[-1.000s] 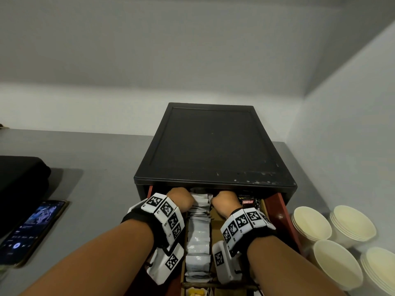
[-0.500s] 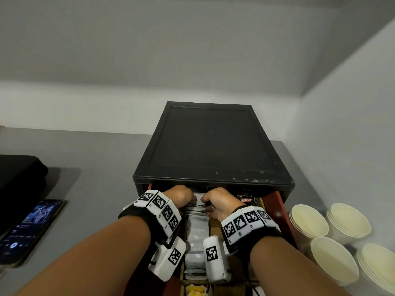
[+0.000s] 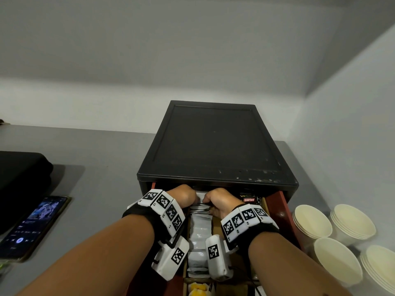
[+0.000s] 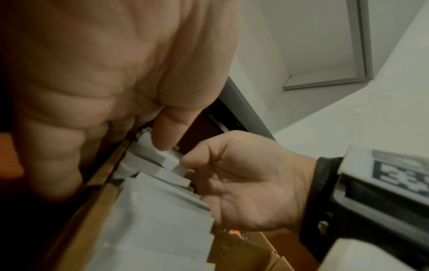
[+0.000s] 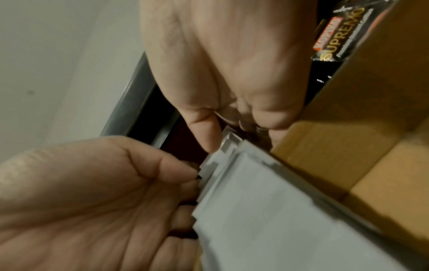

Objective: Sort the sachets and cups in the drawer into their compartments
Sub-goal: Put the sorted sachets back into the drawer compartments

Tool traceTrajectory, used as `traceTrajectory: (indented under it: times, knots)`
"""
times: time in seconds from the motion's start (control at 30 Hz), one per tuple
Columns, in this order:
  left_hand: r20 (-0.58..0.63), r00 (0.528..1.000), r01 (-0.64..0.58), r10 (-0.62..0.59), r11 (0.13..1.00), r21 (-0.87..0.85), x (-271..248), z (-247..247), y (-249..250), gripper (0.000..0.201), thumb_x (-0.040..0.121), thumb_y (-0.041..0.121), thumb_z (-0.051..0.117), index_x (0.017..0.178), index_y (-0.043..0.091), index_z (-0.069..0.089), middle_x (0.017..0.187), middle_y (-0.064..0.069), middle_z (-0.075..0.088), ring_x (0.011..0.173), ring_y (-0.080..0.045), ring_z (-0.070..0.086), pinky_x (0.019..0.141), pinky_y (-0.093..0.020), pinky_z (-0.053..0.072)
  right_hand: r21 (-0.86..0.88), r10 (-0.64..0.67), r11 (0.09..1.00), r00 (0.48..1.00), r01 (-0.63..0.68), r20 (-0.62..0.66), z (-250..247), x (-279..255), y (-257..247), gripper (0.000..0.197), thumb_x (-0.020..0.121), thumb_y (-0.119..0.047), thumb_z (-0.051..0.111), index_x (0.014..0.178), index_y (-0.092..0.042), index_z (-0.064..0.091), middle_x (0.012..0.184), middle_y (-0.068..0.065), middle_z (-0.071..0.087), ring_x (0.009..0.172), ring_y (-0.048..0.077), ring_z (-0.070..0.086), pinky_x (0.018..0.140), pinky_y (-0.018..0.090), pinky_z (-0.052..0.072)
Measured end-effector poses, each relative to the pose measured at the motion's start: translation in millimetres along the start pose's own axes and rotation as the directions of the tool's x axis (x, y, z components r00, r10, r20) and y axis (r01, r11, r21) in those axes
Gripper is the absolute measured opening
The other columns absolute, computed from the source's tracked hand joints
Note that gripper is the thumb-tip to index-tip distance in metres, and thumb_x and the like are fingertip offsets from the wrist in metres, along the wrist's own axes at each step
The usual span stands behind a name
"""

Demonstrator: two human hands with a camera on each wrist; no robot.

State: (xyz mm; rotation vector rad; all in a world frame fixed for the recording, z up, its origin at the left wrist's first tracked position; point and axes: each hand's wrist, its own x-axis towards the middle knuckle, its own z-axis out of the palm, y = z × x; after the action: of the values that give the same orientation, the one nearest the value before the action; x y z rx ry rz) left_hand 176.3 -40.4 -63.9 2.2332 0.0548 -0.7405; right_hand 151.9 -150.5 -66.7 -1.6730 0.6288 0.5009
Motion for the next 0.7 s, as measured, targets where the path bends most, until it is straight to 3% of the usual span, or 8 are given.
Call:
traceTrajectory:
  times: [0.1,0.27,0.4,0.5,0.6,0.63,0.7]
  knots:
    - [-0.006,1.000,-0.015,0.015,1.000,0.014,-2,-1,0,0.037,0.094,0.005,0.046,0.128,-0.010,0.049,0.134,-0.026,0.050,0.097,-0.023,0.048,0.099,-0.037,0.044,0.049,-0.007,0.999,1.000,0.007,-0.003,4,-2,-2,0.021,0.083,0.004,0.049,0.065,-0.006,0.050,0.076,0.011,0.047,0.081,0.028,0.049,0.070,0.033,0.042]
    - [-0.013,1.000,-0.012,0.013,0.999,0.046,-3,-2,2,0.037,0.094,0.005,0.046,0.129,-0.009,0.049,0.135,-0.025,0.050,0.095,-0.020,0.043,0.097,-0.036,0.044,0.119,-0.017,0.993,1.000,0.014,0.023,-1,-2,0,0.022,0.083,0.005,0.047,0.065,-0.006,0.049,0.072,0.010,0.045,0.069,0.024,0.048,0.064,0.033,0.043]
    - [0.008,1.000,-0.008,0.007,0.997,0.072,-8,-3,5,0.039,0.094,0.005,0.047,0.130,-0.008,0.048,0.131,-0.022,0.052,0.096,-0.019,0.043,0.098,-0.036,0.044,0.032,-0.015,0.999,1.000,0.015,-0.026,-11,-3,0,0.015,0.089,-0.006,0.050,0.074,-0.010,0.050,0.082,0.006,0.048,0.088,0.024,0.049,0.087,0.038,0.043]
    - [0.043,0.999,0.006,-0.012,0.991,0.133,-16,-4,6,0.040,0.095,0.008,0.047,0.133,-0.005,0.047,0.108,-0.010,0.047,0.096,-0.018,0.042,0.086,-0.029,0.042,-0.094,-0.005,0.996,0.998,-0.001,-0.056,-18,-9,-2,0.008,0.092,-0.010,0.049,0.089,-0.005,0.055,0.087,0.010,0.051,0.076,0.020,0.048,0.074,0.031,0.041]
    - [0.066,0.997,0.031,-0.041,0.988,0.152,-31,-1,2,0.040,0.095,0.011,0.048,0.132,-0.003,0.048,0.105,-0.008,0.045,0.095,-0.019,0.044,0.083,-0.027,0.041,-0.195,-0.024,0.981,0.997,0.010,-0.070,-28,-15,2,0.017,0.094,-0.014,0.048,0.106,-0.008,0.058,0.101,0.010,0.053,0.094,0.023,0.052,0.075,0.028,0.045]
    - [0.083,0.994,0.054,-0.065,0.991,0.122,-35,1,1,0.041,0.094,0.012,0.049,0.132,-0.002,0.049,0.105,-0.009,0.046,0.096,-0.020,0.045,0.086,-0.028,0.042,-0.200,-0.025,0.980,0.996,0.009,-0.080,-29,-23,3,0.014,0.094,-0.017,0.048,0.103,-0.011,0.056,0.099,0.008,0.052,0.089,0.020,0.051,0.069,0.025,0.045]
    - [0.120,0.989,0.076,-0.083,0.995,0.060,-41,4,-3,0.045,0.090,0.017,0.055,0.131,-0.001,0.051,0.106,-0.010,0.049,0.098,-0.023,0.048,0.100,-0.037,0.044,-0.153,0.034,0.987,0.997,-0.044,-0.068,-29,-34,13,0.010,0.094,-0.023,0.048,0.091,-0.014,0.052,0.085,0.006,0.049,0.061,0.013,0.046,0.050,0.019,0.038]
